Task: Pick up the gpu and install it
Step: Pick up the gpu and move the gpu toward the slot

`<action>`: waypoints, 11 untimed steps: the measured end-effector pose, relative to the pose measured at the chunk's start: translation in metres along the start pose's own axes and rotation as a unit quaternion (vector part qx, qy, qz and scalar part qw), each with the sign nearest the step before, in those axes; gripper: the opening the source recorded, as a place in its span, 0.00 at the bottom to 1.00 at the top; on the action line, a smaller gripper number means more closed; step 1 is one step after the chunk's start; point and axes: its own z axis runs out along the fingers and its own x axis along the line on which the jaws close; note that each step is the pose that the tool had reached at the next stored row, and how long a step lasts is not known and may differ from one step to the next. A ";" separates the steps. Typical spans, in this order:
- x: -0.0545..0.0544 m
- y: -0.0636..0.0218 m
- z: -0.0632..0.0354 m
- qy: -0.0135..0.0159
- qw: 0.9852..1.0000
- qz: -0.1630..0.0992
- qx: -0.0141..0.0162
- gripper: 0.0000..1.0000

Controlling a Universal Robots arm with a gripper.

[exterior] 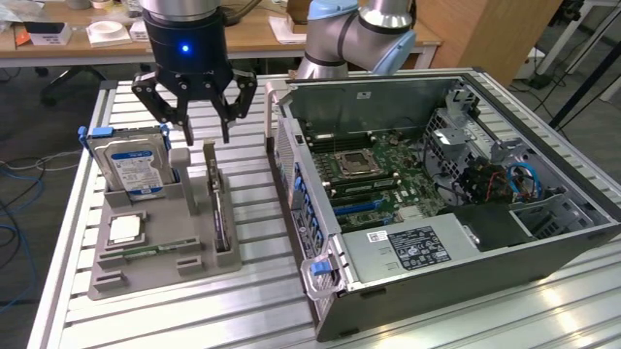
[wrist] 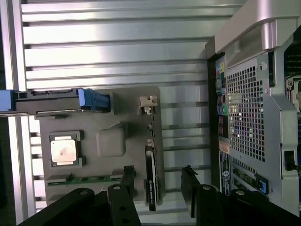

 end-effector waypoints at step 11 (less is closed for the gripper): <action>-0.003 -0.0078 0.0058 0.000 1.000 0.000 0.000 0.53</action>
